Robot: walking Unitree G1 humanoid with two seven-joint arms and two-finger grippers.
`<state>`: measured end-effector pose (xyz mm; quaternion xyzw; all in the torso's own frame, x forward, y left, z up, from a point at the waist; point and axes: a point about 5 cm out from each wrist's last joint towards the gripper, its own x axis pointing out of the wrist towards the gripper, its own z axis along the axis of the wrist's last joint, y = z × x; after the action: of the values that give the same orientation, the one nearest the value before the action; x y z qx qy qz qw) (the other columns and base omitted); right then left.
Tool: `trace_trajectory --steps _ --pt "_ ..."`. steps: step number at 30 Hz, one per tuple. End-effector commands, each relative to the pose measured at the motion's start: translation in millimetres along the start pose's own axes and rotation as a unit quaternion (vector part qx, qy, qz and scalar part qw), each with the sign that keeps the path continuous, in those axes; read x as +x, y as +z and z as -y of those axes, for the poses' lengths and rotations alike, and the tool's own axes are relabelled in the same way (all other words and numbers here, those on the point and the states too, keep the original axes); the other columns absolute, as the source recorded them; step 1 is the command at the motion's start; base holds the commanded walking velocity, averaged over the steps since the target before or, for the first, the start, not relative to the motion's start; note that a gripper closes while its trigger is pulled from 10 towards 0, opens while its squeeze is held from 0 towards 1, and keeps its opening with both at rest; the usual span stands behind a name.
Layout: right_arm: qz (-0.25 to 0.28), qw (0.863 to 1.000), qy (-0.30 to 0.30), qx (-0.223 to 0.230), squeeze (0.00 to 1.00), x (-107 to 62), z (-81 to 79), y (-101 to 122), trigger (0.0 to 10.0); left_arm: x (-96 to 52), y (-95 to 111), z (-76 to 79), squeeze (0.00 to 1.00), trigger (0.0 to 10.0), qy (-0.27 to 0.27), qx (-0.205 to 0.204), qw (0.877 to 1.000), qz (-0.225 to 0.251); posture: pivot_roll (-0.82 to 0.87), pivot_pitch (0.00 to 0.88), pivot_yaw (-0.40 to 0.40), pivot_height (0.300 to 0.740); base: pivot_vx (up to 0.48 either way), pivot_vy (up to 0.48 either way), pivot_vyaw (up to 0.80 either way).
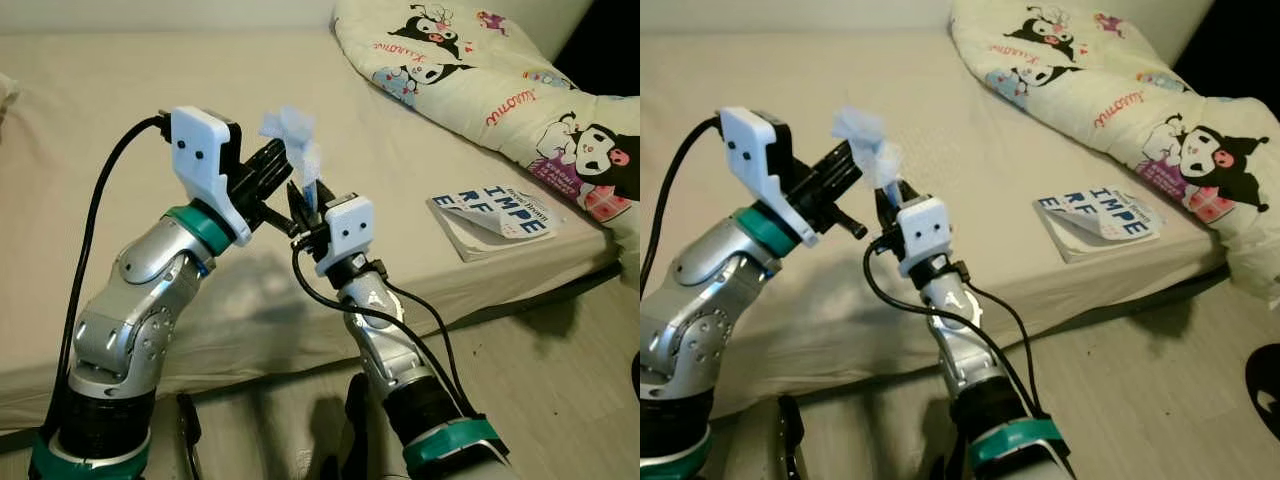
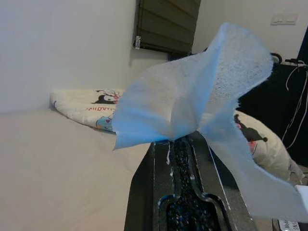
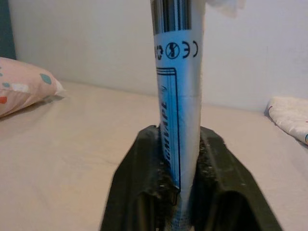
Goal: Clean up the room
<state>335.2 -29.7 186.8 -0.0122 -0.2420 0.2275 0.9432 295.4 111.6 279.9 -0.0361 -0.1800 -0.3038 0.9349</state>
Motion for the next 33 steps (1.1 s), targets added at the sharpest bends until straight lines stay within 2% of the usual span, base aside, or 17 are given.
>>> trace_trajectory --steps 1,7,11,14,15,17,18,19,22,23,24,25,26,27,30,31,33 --pt "-0.015 1.000 -0.005 0.006 0.00 -6.9 0.9 -8.4 0.0 -3.6 -8.1 -2.0 0.00 0.0 0.012 0.002 1.000 -0.012 0.09 0.086 -0.038 0.493 0.000 0.000 0.00" --pt "-0.027 1.000 -0.002 0.002 0.00 -12.8 3.3 -13.8 0.0 -7.6 -14.7 -4.6 0.00 0.0 0.027 -0.003 0.999 -0.020 0.09 0.086 -0.038 0.493 0.000 0.000 0.00" --pt "-0.056 0.998 0.004 -0.007 0.00 -25.8 7.2 -25.2 0.0 -9.5 -16.4 -6.6 0.00 0.0 0.041 -0.020 0.999 -0.014 0.10 0.085 -0.047 0.493 0.000 0.000 0.00" --pt "-0.105 0.994 -0.014 -0.022 0.00 -49.0 21.7 -43.3 0.0 -13.4 -12.9 -15.9 0.00 0.0 0.069 -0.018 0.997 -0.006 0.10 0.088 -0.055 0.493 0.000 0.000 0.00" --pt "-0.105 0.994 -0.014 -0.022 0.00 -49.0 21.7 -43.3 0.0 -13.4 -12.9 -15.9 0.00 0.0 0.069 -0.018 0.997 -0.006 0.10 0.088 -0.055 0.493 0.000 0.000 0.00" --pt "-0.138 0.988 -0.061 -0.024 0.00 -71.3 45.0 -52.3 0.0 -27.0 -23.6 -26.2 0.00 0.0 0.097 0.011 0.995 -0.035 0.11 0.087 -0.058 0.493 0.000 0.000 0.00" --pt "-0.138 0.988 -0.061 -0.024 0.00 -71.3 45.0 -52.3 0.0 -27.0 -23.6 -26.2 0.00 0.0 0.097 0.011 0.995 -0.035 0.11 0.087 -0.058 0.493 0.000 0.000 0.00" --pt "-0.149 0.985 -0.080 -0.024 0.00 -79.6 53.9 -54.3 0.0 -33.5 -29.7 -30.0 0.00 0.0 0.109 0.022 0.993 -0.049 0.11 0.087 -0.058 0.493 0.000 0.000 0.00" --pt "-0.156 0.983 -0.094 -0.019 0.00 -87.7 61.0 -55.0 0.0 -42.6 -39.2 -34.0 0.00 0.0 0.126 0.032 0.989 -0.068 0.10 0.080 -0.061 0.493 0.000 0.000 0.00" --pt "-0.163 0.981 -0.109 0.007 0.00 -96.7 66.4 -55.7 10.0 -56.0 -57.5 -39.1 0.00 0.0 0.155 0.042 0.982 -0.101 0.10 0.063 -0.063 0.493 0.000 0.000 0.00" --pt "-0.163 0.981 -0.109 0.007 0.00 -96.7 66.4 -55.7 10.0 -56.0 -57.5 -39.1 0.00 0.0 0.155 0.042 0.982 -0.101 0.10 0.063 -0.063 0.493 0.000 0.000 0.00" --pt "-0.167 0.978 -0.121 0.038 0.00 -103.7 69.1 -56.6 10.0 -68.5 -75.2 -42.3 0.00 0.0 0.181 0.044 0.974 -0.132 0.09 0.048 -0.064 0.493 0.000 0.000 0.00" --pt "-0.172 0.973 -0.136 0.070 0.00 -109.0 70.5 -57.6 10.0 -80.3 -93.6 -42.3 0.00 10.0 0.200 0.038 0.965 -0.164 0.09 0.040 -0.065 0.493 0.000 0.000 0.00" --pt "-0.177 0.967 -0.150 0.105 0.00 -111.6 70.2 -59.2 10.0 -88.5 -107.7 -39.3 0.00 10.0 0.216 0.025 0.959 -0.185 0.09 0.035 -0.066 0.493 0.000 0.000 0.00" --pt "-0.177 0.963 -0.161 0.124 0.00 -112.4 70.0 -59.9 10.0 -92.0 -115.8 -35.7 0.00 10.0 0.227 0.012 0.955 -0.192 0.09 0.021 -0.069 0.493 0.000 0.000 0.00" --pt "-0.174 0.958 -0.178 0.143 0.00 -112.1 71.2 -60.4 10.0 -93.5 -121.4 -33.2 0.00 10.0 0.245 -0.003 0.950 -0.193 0.09 0.007 -0.071 0.493 0.000 0.000 0.00" --pt "-0.174 0.958 -0.178 0.143 0.00 -112.1 71.2 -60.4 10.0 -93.5 -121.4 -33.2 0.00 10.0 0.245 -0.003 0.950 -0.193 0.09 0.007 -0.071 0.493 0.000 0.000 0.00"
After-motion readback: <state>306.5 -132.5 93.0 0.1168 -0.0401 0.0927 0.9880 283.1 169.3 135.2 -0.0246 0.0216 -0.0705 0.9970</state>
